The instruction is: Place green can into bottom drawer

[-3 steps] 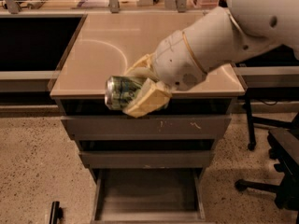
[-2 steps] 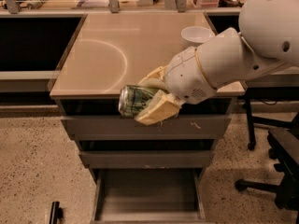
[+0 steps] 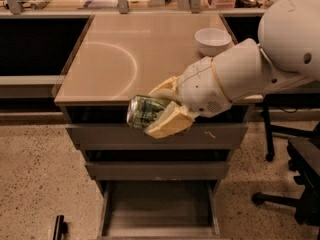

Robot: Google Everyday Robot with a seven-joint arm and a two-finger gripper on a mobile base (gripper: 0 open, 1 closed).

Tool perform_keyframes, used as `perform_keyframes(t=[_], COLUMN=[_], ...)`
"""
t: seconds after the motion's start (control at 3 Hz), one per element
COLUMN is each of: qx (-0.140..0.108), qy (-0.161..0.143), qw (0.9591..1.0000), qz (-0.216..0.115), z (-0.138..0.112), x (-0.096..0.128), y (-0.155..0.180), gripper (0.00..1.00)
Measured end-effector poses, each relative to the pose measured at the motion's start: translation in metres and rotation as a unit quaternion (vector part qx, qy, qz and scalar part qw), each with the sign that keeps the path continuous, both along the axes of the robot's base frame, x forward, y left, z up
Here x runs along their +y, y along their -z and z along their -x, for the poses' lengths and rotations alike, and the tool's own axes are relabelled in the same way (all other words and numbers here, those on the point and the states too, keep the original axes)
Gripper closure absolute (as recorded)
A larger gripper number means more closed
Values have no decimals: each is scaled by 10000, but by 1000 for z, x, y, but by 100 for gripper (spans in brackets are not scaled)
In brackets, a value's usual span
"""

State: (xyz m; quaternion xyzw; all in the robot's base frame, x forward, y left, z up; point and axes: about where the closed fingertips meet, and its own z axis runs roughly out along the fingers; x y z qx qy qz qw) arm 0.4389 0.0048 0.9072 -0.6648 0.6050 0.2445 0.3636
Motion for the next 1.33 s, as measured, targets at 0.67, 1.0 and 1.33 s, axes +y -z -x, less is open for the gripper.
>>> perform_keyframes(t=[0.67,1.0,1.33], qx=[906,1758,1758], qy=[479,822,821], qw=[9823,9581,9581], qz=[-1566,-2108,-2108], z=[47,94,94], x=[-21,-33,-33], y=[117,206,206], gripper=[100,100,100])
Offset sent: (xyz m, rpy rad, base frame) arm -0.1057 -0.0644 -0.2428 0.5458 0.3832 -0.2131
